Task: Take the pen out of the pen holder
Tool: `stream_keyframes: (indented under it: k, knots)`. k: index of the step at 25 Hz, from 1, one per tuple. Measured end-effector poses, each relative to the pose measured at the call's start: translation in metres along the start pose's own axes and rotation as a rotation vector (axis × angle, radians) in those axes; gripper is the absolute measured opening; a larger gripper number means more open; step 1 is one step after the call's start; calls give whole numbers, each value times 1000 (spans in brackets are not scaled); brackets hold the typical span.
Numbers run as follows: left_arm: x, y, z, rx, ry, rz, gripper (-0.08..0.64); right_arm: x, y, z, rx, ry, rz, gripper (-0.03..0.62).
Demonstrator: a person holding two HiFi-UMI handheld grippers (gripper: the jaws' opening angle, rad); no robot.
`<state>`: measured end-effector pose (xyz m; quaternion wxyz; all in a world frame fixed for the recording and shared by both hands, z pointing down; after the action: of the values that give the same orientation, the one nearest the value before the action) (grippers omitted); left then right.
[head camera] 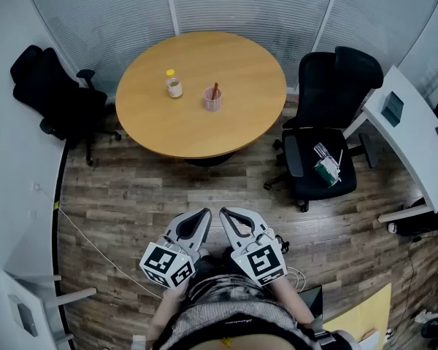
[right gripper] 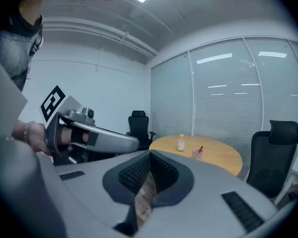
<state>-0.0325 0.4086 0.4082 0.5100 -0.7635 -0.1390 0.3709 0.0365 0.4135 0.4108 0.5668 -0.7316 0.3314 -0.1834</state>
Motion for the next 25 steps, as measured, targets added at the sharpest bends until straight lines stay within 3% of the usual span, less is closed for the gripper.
stream_keyframes:
  k: [18,25]
  knots:
    - [11,-11,-19,11,37,35,3,24,-7,9,54,23,-23,23]
    - [-9,-6,-18,14,55,57,3,30,-5,-9,42,19,-33,23]
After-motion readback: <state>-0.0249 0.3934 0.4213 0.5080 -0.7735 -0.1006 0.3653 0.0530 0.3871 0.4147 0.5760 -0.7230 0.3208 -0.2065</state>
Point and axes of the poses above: the fingertips, and each gripper's own axes: z backward along the fingers, x to its right, y out of its top, the point moved 3 cm from there along z, backward along the fingers, and after that the axes turned 7 degrees about z, right-handed, at the moved point
